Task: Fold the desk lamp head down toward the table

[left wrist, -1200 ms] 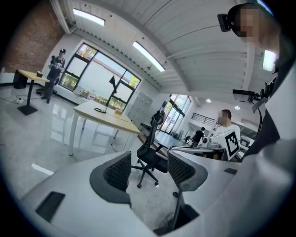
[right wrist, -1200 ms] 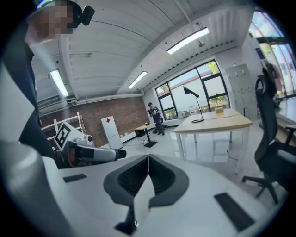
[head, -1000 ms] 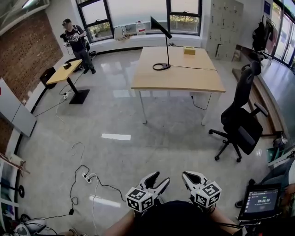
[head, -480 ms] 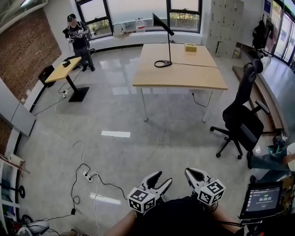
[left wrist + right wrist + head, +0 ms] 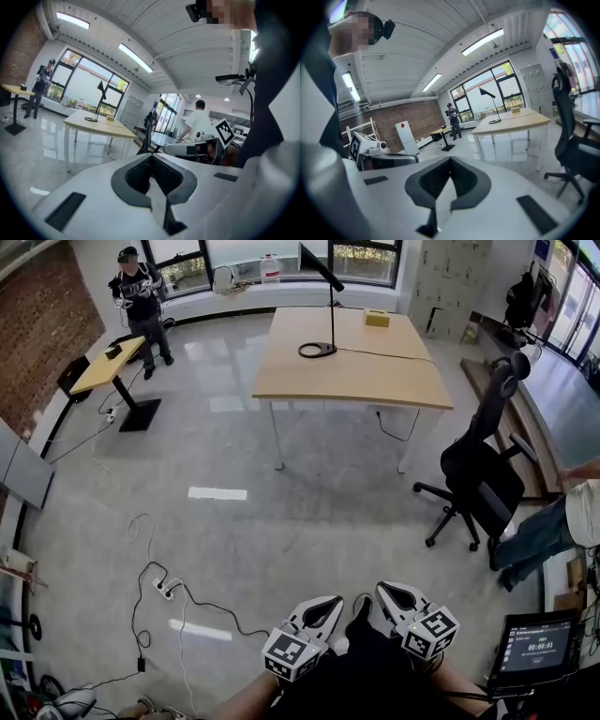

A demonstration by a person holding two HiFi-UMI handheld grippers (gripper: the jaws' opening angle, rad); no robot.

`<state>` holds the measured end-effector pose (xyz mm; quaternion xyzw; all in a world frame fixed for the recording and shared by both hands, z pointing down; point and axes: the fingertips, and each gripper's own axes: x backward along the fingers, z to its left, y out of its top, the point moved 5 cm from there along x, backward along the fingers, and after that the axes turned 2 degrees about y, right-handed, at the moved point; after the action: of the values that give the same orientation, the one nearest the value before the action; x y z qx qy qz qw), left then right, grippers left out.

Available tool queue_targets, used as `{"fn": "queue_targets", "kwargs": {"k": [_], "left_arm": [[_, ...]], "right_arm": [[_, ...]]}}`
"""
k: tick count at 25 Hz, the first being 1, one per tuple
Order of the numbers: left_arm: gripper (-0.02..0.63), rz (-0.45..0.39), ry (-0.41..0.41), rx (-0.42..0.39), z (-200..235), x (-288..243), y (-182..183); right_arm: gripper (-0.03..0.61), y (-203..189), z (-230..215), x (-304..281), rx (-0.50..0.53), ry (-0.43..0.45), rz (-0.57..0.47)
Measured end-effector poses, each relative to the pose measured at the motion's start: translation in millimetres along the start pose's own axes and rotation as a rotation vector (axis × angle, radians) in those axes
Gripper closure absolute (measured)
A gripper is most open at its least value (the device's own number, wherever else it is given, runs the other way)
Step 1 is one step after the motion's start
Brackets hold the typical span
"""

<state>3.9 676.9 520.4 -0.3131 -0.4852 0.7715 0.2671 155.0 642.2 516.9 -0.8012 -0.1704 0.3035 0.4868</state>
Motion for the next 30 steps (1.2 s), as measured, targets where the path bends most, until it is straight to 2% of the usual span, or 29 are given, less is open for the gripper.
{"fn": "queue_targets", "kwargs": {"k": [6, 11, 15, 19, 25, 30], "left_arm": [[0.609, -0.005, 0.06, -0.001, 11, -39, 16], [0.609, 0.0, 0.114, -0.036, 11, -40, 32], [0.609, -0.013, 0.153, -0.047, 11, -87, 59], [0.609, -0.031, 0.166, -0.071, 5, -114, 70], [0.609, -0.026, 0.184, -0.038, 4, -132, 74], [0.609, -0.022, 0.205, -0.013, 16, -141, 73]], "right_arm": [[0.574, 11, -37, -22, 0.014, 0.076, 0.027], [0.574, 28, -41, -36, 0.027, 0.153, -0.021], [0.574, 58, -87, -41, 0.034, 0.188, -0.055], [0.574, 67, -114, -41, 0.02, 0.213, -0.066], [0.574, 68, -126, -40, 0.01, 0.277, -0.048], [0.574, 65, -140, -48, -0.018, 0.278, -0.029]]}}
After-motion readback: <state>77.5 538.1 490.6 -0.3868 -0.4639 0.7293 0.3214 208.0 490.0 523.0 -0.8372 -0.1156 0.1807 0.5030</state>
